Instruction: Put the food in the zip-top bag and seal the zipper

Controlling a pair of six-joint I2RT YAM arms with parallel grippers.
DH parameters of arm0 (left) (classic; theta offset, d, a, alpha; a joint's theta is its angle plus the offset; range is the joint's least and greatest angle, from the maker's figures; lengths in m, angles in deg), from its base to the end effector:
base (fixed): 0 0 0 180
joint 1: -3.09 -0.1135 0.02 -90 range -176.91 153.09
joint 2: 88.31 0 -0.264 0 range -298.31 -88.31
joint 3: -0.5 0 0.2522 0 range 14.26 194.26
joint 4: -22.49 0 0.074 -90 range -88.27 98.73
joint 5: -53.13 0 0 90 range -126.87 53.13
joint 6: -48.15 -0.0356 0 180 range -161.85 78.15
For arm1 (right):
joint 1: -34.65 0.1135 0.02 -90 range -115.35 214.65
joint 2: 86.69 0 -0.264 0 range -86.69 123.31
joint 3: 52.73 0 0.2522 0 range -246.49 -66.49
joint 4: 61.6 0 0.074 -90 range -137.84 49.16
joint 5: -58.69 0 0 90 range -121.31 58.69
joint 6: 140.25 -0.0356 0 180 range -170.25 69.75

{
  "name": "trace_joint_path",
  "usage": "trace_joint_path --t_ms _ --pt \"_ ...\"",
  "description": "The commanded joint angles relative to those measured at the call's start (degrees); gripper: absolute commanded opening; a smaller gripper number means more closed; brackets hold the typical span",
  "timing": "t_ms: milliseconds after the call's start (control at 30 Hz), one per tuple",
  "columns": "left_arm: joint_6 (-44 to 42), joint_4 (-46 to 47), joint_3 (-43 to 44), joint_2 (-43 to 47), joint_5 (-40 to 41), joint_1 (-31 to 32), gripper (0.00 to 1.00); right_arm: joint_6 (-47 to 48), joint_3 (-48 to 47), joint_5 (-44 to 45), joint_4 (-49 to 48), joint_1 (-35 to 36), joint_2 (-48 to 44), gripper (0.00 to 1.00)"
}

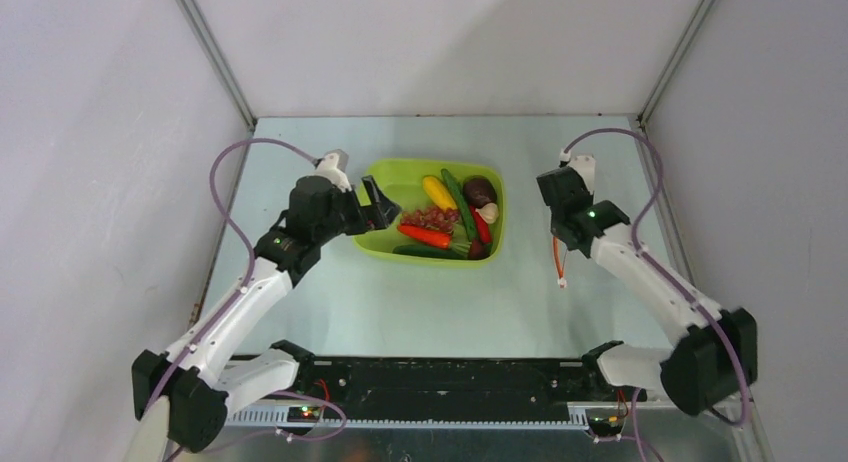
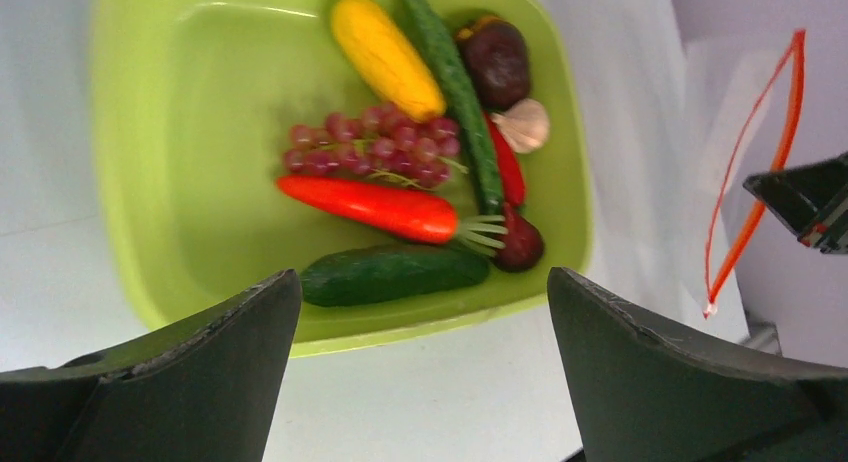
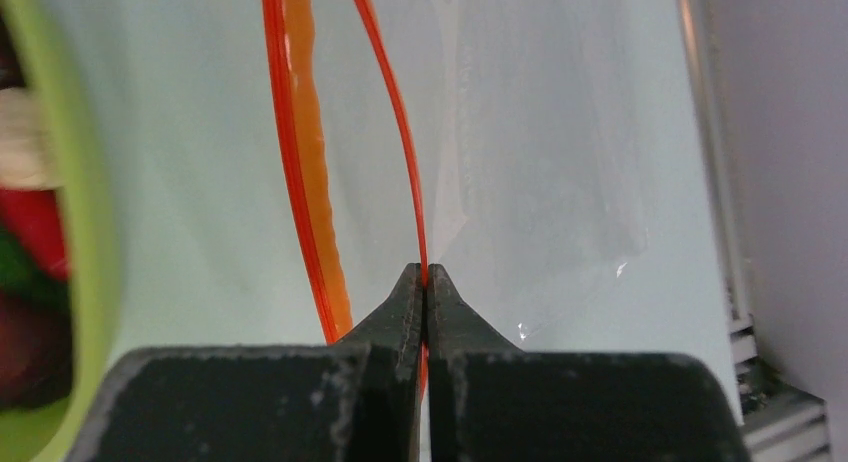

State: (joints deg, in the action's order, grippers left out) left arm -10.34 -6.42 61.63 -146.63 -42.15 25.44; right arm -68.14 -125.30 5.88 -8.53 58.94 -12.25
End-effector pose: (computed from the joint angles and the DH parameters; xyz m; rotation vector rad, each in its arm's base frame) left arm 0.2129 -0.0911 0.3024 -0.1071 2.0905 -0.6770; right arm 0.2459 0.0874 0.2758 0.1163 2.3226 -0.4631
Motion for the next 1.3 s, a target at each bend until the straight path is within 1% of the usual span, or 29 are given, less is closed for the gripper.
trace_joint_path --t_ms 0,100,133,167,233,267,333,400,500,633,733,767,867,900,967,1033,1200,1267 --pt "0.2 4.8 6.2 -3.6 -7.2 6.3 1.0 -0.7 -1.8 -10.4 5.2 1.7 -8.0 0.0" --pt "-0.1 5.7 10.4 -8.0 -5.7 12.1 1.0 -2.7 -2.0 -13.9 7.5 4.8 -11.2 0.0" --pt "0.3 5.6 13.0 -10.7 -5.3 14.9 1.0 -5.4 -2.2 -15.5 7.9 5.8 -12.5 0.0" --pt "0.5 5.3 14.4 -12.2 -4.6 16.3 1.0 -7.1 -2.3 -16.5 8.5 6.3 -13.4 0.0" --pt "1.5 4.7 18.1 -17.6 -2.6 20.3 1.0 -10.4 -2.5 -19.2 8.5 7.7 -14.3 0.0" --pt "2.0 4.6 20.1 -18.8 -1.9 23.0 1.0 -11.4 -2.7 -20.6 8.5 8.9 -14.4 0.0" --pt "2.5 4.5 22.9 -21.8 0.7 26.3 1.0 -14.2 -3.6 -21.9 8.4 10.8 -14.3 0.0" --pt "2.2 3.8 25.2 -24.2 2.9 28.2 1.0 -16.0 -4.5 -24.2 7.8 12.4 -13.9 0.0" --pt "2.0 1.3 28.0 -27.3 4.3 29.3 1.0 -17.8 -5.2 -27.7 5.5 14.3 -14.0 0.0" --pt "2.8 -1.0 28.3 -29.0 5.0 29.9 1.0 -19.3 -6.3 -28.3 5.1 15.6 -14.6 0.0" --pt "3.3 -4.6 28.4 -29.7 6.0 30.3 0.98 -20.0 -7.5 -29.5 5.7 15.9 -14.5 0.0" --pt "3.8 -4.8 27.9 -29.6 6.6 30.5 0.97 -20.5 -7.5 -30.3 5.6 16.1 -14.5 0.0" --pt "4.7 -4.5 26.2 -28.8 7.7 30.6 0.8 -21.0 -7.6 -31.1 4.5 16.9 -14.6 0.0" --pt "4.5 -4.3 25.8 -28.7 8.1 30.6 0.73 -21.1 -7.6 -31.4 4.2 17.2 -14.7 0.0" --pt "3.6 -5.2 26.4 -28.8 9.5 30.6 0.67 -21.0 -7.6 -32.8 2.8 17.8 -15.1 0.0" --pt "2.5 -6.0 27.2 -28.8 10.5 30.6 0.64 -20.7 -7.6 -33.1 1.5 18.8 -15.4 0.0" --pt "2.6 -5.0 26.9 -28.2 9.8 30.6 0.55 -20.5 -7.6 -32.1 0.5 20.0 -16.3 0.0" --pt "2.9 -5.4 26.8 -28.1 9.4 30.6 0.49 -20.3 -7.6 -32.2 -0.5 20.5 -16.3 0.0"
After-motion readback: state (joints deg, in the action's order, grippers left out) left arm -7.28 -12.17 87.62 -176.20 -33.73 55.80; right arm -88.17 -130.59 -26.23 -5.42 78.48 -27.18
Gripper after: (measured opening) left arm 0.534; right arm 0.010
